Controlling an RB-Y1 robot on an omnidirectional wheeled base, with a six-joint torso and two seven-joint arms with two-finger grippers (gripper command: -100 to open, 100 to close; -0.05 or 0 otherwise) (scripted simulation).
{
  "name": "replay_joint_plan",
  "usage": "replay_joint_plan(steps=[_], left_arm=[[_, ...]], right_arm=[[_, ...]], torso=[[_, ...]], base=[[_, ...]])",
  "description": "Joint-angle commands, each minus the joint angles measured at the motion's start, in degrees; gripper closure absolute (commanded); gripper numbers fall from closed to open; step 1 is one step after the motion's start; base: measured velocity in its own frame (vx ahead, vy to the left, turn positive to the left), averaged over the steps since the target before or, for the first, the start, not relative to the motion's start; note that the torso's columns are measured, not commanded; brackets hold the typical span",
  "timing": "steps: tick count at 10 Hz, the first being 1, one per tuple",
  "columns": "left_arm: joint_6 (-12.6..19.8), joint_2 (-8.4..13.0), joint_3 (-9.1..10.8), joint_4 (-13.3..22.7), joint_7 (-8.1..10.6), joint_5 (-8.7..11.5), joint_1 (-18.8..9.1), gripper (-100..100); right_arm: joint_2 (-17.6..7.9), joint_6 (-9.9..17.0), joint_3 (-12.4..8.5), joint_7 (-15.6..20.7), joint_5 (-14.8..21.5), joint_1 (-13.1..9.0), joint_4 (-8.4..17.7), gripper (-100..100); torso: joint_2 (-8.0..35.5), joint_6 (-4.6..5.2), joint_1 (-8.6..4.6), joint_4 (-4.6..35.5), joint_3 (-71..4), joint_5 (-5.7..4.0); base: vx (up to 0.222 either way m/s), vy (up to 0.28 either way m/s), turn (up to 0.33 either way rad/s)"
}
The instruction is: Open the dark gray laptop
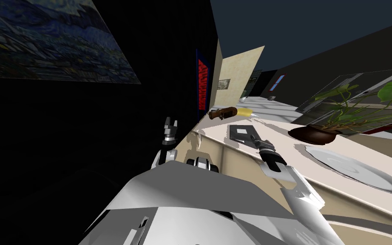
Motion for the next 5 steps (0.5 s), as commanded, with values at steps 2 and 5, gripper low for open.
replay_joint_plan(steps=[2, 5], left_arm=[[0.00, 0.00, 0.00, 0.00, 0.00, 0.00, 0.00, 0], [0.00, 0.00, 0.00, 0.00, 0.00, 0.00, 0.00, 0]], right_arm=[[-4.06, 4.56, 0.68, -1.90, -1.84, -0.14, -1.85, -100], [-7.37, 8.20, 1.24, -3.38, -3.32, -0.33, -3.33, -100]], torso=[[-0.05, 0.00, -0.11, -0.01, -0.03, -0.04], [-0.09, 0.00, -0.05, -0.03, -0.06, -0.02]], base=[[-0.050, 0.007, 0.083], [-0.048, 0.009, 0.066]])
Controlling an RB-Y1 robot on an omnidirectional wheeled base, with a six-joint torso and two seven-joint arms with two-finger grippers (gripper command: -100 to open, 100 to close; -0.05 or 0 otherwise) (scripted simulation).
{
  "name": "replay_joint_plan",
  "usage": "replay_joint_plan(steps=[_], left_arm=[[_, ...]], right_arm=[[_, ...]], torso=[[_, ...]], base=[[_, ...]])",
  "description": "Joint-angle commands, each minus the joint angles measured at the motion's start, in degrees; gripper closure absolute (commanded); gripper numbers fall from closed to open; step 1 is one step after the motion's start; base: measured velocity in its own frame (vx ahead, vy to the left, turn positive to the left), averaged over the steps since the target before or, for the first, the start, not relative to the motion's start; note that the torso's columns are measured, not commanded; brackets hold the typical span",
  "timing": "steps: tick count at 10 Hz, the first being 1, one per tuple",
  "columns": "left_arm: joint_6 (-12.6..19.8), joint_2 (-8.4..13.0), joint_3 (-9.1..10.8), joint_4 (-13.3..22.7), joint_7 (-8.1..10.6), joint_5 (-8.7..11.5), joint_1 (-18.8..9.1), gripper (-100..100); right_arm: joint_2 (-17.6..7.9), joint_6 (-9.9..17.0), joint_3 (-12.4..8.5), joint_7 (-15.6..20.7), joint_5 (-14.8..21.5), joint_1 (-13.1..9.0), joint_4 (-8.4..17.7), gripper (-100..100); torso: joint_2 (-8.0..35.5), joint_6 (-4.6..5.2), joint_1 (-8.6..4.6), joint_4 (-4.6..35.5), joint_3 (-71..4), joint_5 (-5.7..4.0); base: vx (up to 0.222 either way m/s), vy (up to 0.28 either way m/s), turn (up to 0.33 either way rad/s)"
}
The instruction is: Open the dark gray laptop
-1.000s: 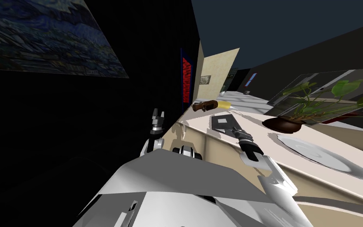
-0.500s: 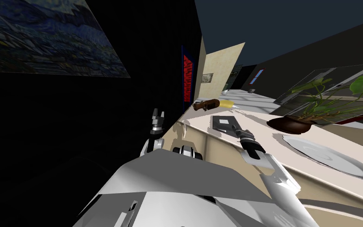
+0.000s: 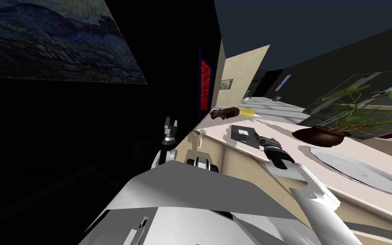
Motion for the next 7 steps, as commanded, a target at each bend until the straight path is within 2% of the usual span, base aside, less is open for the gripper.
replay_joint_plan(steps=[1, 2, 7], left_arm=[[0.00, 0.00, 0.00, 0.00, 0.00, 0.00, 0.00, 0], [0.00, 0.00, 0.00, 0.00, 0.00, 0.00, 0.01, 0], [0.00, 0.00, 0.00, 0.00, 0.00, 0.00, 0.01, 0]], right_arm=[[-0.91, 0.86, -0.03, -0.49, -0.36, -0.07, -0.11, -100], [-0.99, 1.00, -0.04, -0.59, -0.39, -0.09, -0.10, 0], [-0.98, 0.99, -0.04, -0.58, -0.39, -0.09, -0.10, 0]], torso=[[0.00, -0.01, 0.01, 0.00, 0.00, 0.00], [-0.06, 0.01, -0.02, -0.02, -0.03, -0.01], [0.03, 0.00, -0.01, 0.01, 0.02, 0.00]], base=[[-0.021, 0.005, 0.017], [0.000, 0.000, 0.000], [0.000, 0.000, 0.000]])
